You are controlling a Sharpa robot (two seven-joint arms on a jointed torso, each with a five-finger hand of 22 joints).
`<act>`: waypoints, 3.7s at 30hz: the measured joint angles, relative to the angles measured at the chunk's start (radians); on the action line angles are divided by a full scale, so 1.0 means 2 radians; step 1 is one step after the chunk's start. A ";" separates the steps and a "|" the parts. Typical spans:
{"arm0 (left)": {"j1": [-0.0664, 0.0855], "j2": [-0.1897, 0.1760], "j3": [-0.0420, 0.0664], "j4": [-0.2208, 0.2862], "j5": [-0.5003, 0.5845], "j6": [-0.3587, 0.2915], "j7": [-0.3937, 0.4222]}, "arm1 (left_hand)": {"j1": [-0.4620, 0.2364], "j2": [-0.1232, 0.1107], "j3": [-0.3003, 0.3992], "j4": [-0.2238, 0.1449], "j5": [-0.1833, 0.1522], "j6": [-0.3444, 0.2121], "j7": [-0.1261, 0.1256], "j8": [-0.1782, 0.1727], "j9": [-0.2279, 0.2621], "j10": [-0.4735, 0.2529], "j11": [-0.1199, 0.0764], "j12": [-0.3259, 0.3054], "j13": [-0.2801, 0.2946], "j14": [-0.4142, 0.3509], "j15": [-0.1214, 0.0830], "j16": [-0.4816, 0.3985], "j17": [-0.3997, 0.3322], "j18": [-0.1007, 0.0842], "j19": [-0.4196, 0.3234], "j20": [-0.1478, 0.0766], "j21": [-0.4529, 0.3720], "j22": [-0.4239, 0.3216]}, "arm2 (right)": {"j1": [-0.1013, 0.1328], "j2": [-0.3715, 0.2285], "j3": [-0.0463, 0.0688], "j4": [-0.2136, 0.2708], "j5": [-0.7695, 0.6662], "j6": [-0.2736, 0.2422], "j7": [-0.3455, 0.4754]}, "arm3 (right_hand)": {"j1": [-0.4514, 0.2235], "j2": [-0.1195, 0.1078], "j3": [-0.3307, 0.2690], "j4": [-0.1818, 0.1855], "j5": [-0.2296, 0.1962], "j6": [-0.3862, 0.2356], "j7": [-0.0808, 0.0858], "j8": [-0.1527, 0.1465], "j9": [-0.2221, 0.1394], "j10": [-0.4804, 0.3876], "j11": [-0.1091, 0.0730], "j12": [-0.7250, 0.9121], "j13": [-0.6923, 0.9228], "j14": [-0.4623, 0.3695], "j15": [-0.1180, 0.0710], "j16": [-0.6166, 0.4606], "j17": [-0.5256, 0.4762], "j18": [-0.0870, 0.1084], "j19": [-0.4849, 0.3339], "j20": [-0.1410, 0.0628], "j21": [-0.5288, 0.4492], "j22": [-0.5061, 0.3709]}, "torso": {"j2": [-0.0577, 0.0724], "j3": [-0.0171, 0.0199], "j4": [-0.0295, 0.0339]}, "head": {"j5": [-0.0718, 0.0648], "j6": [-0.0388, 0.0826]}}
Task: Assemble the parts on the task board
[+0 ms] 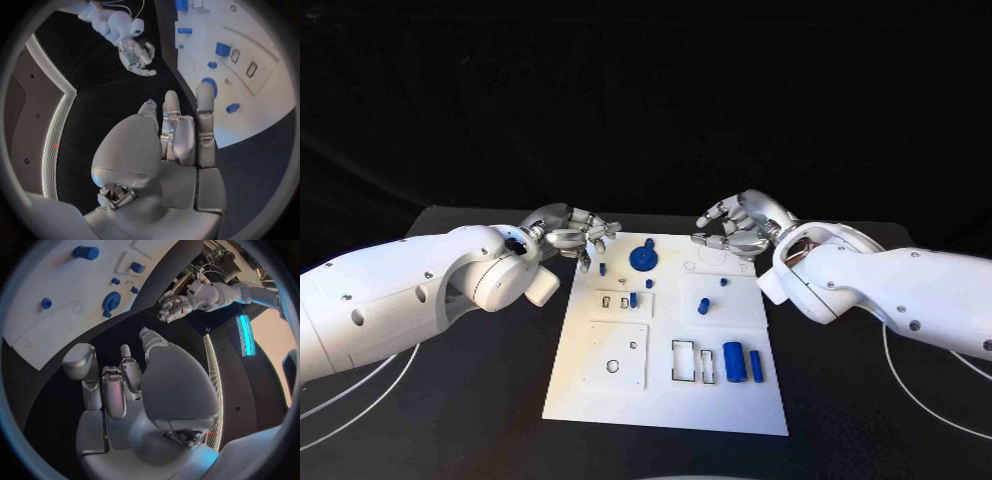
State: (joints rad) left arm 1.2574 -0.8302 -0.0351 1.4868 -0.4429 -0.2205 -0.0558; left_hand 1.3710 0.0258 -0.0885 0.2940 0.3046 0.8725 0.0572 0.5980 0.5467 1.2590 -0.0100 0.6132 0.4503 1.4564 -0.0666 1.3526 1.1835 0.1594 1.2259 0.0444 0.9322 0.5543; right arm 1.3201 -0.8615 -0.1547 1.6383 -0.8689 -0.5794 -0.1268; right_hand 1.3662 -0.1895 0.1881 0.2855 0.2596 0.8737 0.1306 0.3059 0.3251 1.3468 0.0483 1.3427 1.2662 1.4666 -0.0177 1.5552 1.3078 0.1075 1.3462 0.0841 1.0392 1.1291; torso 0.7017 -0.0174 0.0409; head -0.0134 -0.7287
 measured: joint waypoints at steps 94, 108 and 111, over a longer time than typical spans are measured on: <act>0.049 0.173 -0.028 -0.129 -0.204 0.302 -0.320 | -0.042 0.090 -0.084 -0.001 -0.029 -0.077 0.019 0.027 0.017 0.003 0.010 0.301 0.287 0.006 0.013 0.107 0.062 -0.065 0.120 0.012 0.304 0.377 | 0.005 -0.023 -0.001 -0.027 0.043 0.033 -0.009 | -0.002 -0.002 0.001 0.001 0.005 -0.004 0.000 0.000 0.002 -0.003 0.000 -0.005 -0.006 0.000 0.000 -0.002 0.000 0.000 0.000 0.000 -0.004 -0.003 | -0.012 0.0063 -0.0011 | 0.007 -0.036; 0.048 0.176 -0.030 -0.132 -0.199 0.306 -0.321 | -0.041 0.089 -0.084 -0.002 -0.029 -0.079 0.017 0.033 0.022 0.003 0.010 0.301 0.287 0.006 0.013 0.107 0.062 -0.065 0.120 0.012 0.304 0.377 | 0.004 -0.020 -0.001 -0.029 0.042 0.035 -0.010 | -0.006 0.002 0.004 0.001 0.005 -0.004 0.000 0.002 0.004 -0.003 0.000 -0.005 -0.007 0.000 0.000 -0.002 0.000 0.000 0.000 0.000 -0.006 -0.003 | -0.012 0.0068 -0.0010 | 0.007 -0.037; 0.048 0.177 -0.030 -0.133 -0.198 0.307 -0.321 | -0.040 0.087 -0.082 -0.004 -0.029 -0.079 0.017 0.036 0.023 0.001 0.009 0.301 0.287 0.004 0.012 0.107 0.062 -0.065 0.120 0.012 0.304 0.377 | 0.004 -0.020 -0.001 -0.030 0.042 0.035 -0.010 | -0.006 0.002 0.004 0.001 0.005 -0.004 0.000 0.002 0.004 -0.003 0.000 -0.005 -0.007 0.000 0.000 -0.002 0.000 0.000 0.000 0.000 -0.006 -0.003 | -0.012 0.0068 -0.0010 | 0.007 -0.038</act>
State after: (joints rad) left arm 1.3533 -0.4762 -0.0954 1.2216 -0.8397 0.3939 -0.6972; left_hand 1.2918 0.1999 -0.2521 0.2868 0.2474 0.7144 0.0903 0.6701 0.5932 1.2615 0.0071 1.2150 1.0234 1.4653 -0.0433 1.5672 1.3074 0.0295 1.4652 0.0681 1.5403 1.3077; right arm 1.3284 -0.9021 -0.1561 1.5791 -0.7851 -0.5088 -0.1464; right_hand 1.3542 -0.1856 0.1967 0.2884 0.2693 0.8665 0.1301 0.3094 0.3325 1.3399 0.0483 1.3336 1.2530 1.4666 -0.0178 1.5512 1.3073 0.1074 1.3464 0.0842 1.0269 1.1224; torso 0.6769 -0.0038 0.0389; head -0.0004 -0.8042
